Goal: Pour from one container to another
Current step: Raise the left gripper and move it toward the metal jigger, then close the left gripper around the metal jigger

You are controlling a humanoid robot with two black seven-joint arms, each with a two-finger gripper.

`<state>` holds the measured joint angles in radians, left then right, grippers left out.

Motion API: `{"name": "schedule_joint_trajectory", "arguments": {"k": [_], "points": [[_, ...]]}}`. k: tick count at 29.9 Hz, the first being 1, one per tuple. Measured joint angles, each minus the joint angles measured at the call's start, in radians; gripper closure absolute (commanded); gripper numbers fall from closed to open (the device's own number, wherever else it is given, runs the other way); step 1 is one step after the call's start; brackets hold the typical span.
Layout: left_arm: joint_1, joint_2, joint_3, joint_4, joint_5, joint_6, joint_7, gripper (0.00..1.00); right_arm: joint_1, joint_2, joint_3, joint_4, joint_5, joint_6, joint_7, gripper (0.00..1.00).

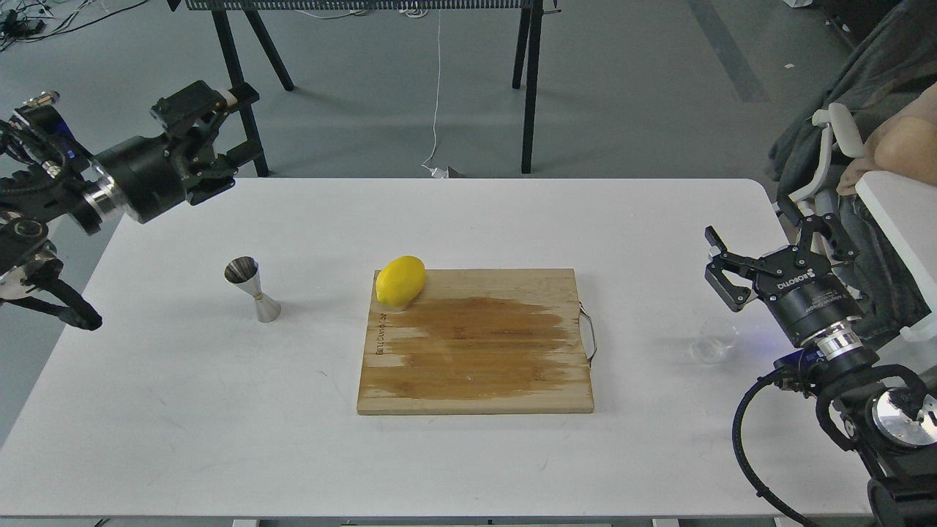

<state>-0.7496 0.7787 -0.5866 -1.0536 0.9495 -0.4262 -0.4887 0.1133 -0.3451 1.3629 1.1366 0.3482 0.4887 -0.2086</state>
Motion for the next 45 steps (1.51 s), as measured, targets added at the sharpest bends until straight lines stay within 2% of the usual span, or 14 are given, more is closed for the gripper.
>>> {"name": "schedule_joint_trajectory", "arguments": {"k": [2,10,14,17,24,29,39,45], "points": [[0.018,0.025,0.005,-0.054,0.063,0.093,0.0,0.0,-0.002,0.0,0.0,0.0,-0.001,0.0,0.0,0.01],[0.196,0.155,0.003,-0.232,0.346,0.563,0.0,0.0,-0.009,0.001,0.0,-0.004,-0.001,0.0,0.0,0.01],[0.289,0.174,-0.001,-0.269,0.39,0.793,0.0,0.01,-0.01,0.001,0.0,-0.005,-0.002,0.0,0.0,0.01],[0.35,0.176,0.0,-0.273,0.447,0.892,0.0,0.01,-0.008,0.001,-0.001,-0.006,-0.003,0.0,0.0,0.01],[0.494,0.165,-0.002,-0.267,0.569,0.915,0.0,0.01,-0.008,0.002,-0.002,-0.01,-0.004,0.0,0.0,0.01],[0.555,0.107,-0.003,-0.234,0.619,0.915,0.0,0.01,-0.008,0.002,-0.002,-0.011,-0.005,0.0,0.0,0.01],[0.569,-0.066,0.002,-0.016,0.723,0.915,0.0,0.01,-0.005,0.003,-0.002,-0.01,-0.005,0.0,0.0,0.01],[0.567,-0.118,0.006,0.065,0.738,0.915,0.0,0.01,-0.006,0.003,-0.002,-0.012,-0.005,0.0,0.0,0.01]]}}
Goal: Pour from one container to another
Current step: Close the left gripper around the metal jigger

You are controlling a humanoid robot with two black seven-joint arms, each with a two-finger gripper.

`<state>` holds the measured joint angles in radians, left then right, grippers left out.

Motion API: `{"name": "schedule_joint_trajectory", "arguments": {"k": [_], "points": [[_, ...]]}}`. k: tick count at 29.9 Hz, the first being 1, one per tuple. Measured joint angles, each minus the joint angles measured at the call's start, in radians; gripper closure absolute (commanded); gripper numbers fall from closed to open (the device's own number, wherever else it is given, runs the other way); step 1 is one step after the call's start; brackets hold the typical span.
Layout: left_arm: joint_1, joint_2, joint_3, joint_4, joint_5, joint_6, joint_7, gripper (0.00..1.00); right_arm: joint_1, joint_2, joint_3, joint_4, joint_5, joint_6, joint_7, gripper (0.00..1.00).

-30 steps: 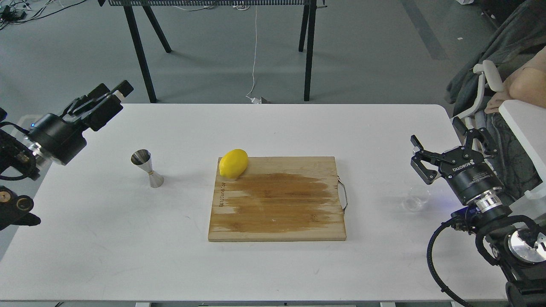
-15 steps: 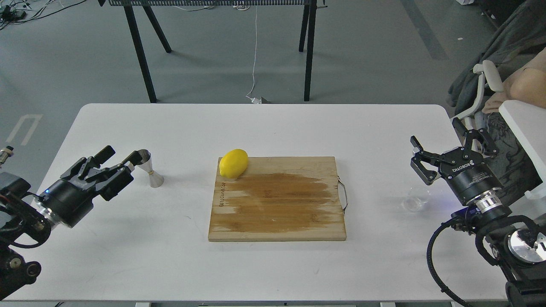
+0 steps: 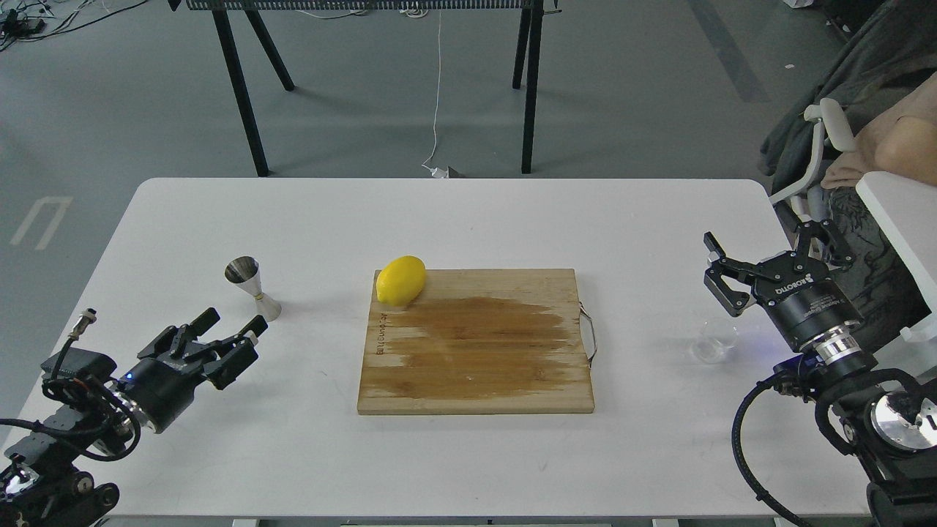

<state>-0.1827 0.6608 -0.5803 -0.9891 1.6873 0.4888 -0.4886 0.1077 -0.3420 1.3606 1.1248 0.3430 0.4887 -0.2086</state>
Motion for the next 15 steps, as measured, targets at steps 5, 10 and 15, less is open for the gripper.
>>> {"name": "schedule_joint_trajectory", "arguments": {"k": [5,10,15], "points": [[-0.02,-0.03,0.0,0.064,0.0,0.0,0.0,0.01,0.003,0.0,0.001,0.0,0.0,0.0,0.0,0.01],[-0.049,-0.072,0.003,0.124,0.0,0.0,0.0,0.01,0.004,0.0,0.001,0.0,0.0,0.0,0.0,0.01],[-0.084,-0.12,0.004,0.188,0.0,0.0,0.0,0.01,0.003,0.0,0.0,0.0,0.0,0.0,0.0,0.01]]}}
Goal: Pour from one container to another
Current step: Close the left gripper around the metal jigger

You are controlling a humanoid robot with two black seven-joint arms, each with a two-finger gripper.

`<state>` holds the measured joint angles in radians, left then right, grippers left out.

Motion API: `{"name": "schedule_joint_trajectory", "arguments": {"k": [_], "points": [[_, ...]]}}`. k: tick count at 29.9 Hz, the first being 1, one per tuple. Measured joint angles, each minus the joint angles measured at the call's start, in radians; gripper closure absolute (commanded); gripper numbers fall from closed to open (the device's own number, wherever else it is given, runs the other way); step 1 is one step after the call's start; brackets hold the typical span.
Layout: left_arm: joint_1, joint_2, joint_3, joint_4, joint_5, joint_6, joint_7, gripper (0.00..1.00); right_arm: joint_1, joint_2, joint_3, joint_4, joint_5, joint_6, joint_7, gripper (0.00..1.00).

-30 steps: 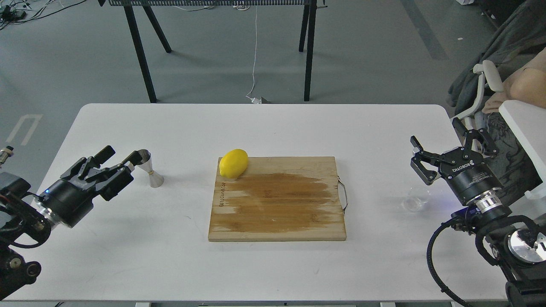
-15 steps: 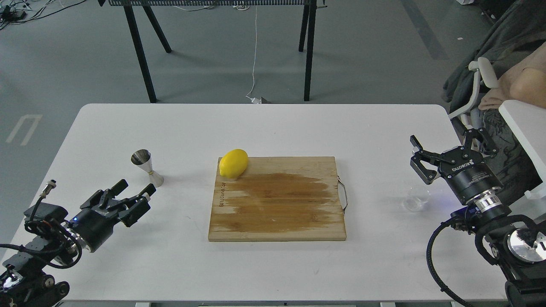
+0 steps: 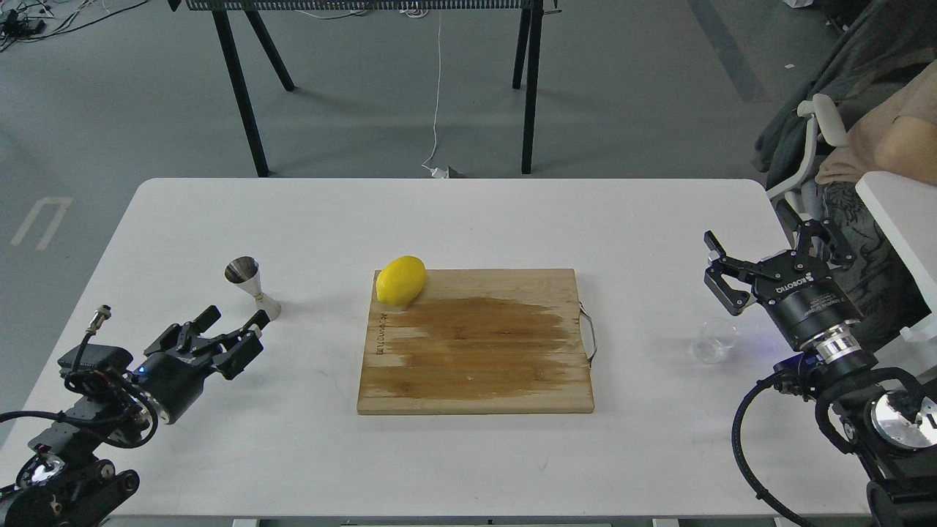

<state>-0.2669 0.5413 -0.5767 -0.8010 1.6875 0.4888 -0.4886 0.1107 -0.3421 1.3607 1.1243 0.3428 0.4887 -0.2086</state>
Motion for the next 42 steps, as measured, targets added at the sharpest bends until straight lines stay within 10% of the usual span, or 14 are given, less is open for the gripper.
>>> {"name": "schedule_joint_trajectory", "arguments": {"k": [31,42], "points": [[-0.159,-0.192,0.057,0.315,-0.013,0.0,0.0,0.02,0.006,0.0,0.0,0.005,0.001,0.0,0.0,0.01],[-0.206,-0.255,0.058,0.418,-0.013,0.0,0.0,0.18,0.001,0.0,0.0,0.008,0.001,0.0,0.0,0.01]]}}
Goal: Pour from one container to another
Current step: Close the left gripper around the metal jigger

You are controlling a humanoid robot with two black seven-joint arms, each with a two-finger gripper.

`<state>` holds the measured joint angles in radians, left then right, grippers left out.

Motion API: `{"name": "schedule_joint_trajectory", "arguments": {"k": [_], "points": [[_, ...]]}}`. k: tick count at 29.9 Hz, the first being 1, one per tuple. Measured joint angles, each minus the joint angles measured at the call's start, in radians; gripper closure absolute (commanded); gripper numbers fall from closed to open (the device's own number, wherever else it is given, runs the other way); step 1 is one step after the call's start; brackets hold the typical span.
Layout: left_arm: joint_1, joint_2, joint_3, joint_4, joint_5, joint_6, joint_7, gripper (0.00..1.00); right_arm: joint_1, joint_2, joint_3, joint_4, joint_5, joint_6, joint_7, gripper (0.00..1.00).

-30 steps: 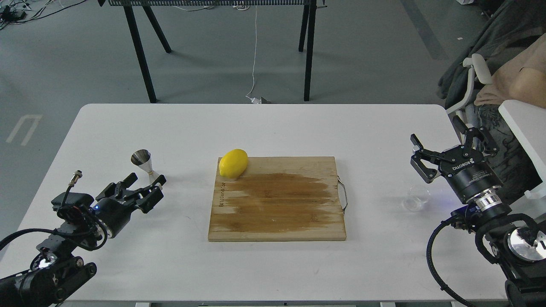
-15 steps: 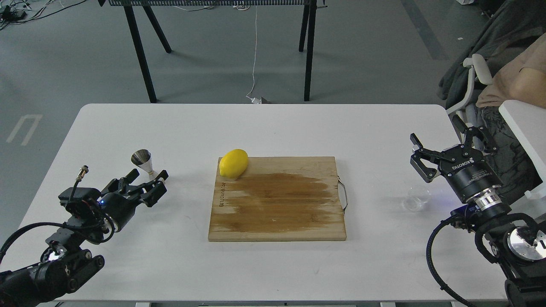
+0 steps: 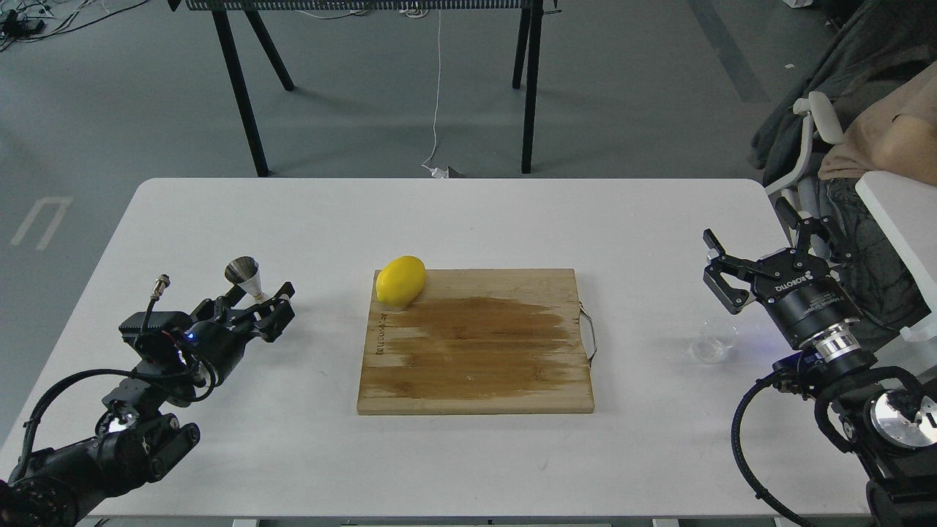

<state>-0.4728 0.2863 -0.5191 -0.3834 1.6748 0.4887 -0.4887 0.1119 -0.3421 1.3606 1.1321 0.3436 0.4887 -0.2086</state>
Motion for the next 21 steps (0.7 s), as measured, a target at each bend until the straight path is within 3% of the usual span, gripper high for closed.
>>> {"name": "schedule_joint_trajectory", "arguments": {"k": [4,17,21], "points": [[-0.01,-0.011,-0.001,0.013,-0.001,0.0,0.0,0.28,-0.002,0.0,0.0,0.001,0.0,0.0,0.0,0.01],[-0.027,-0.045,0.0,0.101,-0.001,0.0,0.0,0.93,-0.005,0.0,0.0,-0.002,0.0,0.0,0.0,0.01],[-0.027,-0.046,-0.001,0.101,-0.001,0.0,0.0,0.95,-0.006,0.0,0.0,-0.002,0.0,0.0,0.0,0.01]]}}
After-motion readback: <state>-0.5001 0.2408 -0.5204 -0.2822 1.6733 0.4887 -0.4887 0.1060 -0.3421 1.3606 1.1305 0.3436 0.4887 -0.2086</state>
